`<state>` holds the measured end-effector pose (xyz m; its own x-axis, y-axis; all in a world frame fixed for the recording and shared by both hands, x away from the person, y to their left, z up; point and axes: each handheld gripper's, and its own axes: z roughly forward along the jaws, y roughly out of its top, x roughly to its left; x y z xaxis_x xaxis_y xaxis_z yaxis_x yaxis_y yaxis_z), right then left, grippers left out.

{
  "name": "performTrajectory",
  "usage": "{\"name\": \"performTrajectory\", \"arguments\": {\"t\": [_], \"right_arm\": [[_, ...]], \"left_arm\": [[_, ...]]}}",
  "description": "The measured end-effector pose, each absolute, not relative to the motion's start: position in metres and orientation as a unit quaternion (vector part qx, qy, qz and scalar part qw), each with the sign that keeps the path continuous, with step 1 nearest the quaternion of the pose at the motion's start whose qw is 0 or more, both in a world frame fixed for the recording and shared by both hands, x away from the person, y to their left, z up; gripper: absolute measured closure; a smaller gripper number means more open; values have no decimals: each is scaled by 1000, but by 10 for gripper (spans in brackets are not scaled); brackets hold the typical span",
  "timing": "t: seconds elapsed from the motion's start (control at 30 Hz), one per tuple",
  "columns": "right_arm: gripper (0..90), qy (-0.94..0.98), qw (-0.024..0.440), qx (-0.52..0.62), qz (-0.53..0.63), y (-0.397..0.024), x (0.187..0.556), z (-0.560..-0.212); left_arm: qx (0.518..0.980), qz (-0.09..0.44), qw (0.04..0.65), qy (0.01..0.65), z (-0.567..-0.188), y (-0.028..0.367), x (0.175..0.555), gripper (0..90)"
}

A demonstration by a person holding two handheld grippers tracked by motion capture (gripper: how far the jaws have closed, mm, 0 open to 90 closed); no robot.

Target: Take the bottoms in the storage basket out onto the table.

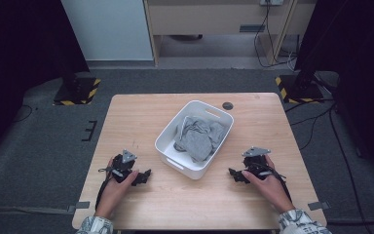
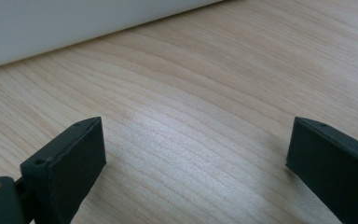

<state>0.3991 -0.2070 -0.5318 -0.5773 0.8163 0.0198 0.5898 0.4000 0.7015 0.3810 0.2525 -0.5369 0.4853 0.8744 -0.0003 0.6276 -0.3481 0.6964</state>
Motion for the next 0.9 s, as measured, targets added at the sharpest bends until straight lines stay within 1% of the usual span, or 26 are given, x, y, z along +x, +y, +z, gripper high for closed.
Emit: {"name": "performTrajectory", "arguments": {"t": [0.1, 0.2, 0.43, 0.47, 0.5, 0.9], "right_arm": [[38, 809, 157, 436, 362, -211, 400, -519], [38, 807, 169, 432, 365, -213, 403, -505], [40, 804, 170, 419, 387, -211, 410, -470], [40, 804, 170, 419, 387, -211, 410, -470], [38, 801, 167, 418, 395, -209, 413, -457], [46, 803, 176, 400, 406, -188, 432, -407]], "left_arm": [[799, 190, 324, 470, -537, 252, 381, 0], [800, 189, 325, 468, -537, 253, 381, 0], [802, 188, 325, 465, -537, 252, 383, 0], [802, 188, 325, 465, -537, 252, 383, 0], [802, 188, 325, 465, -537, 252, 384, 0], [802, 188, 326, 465, -537, 252, 384, 0]]}}
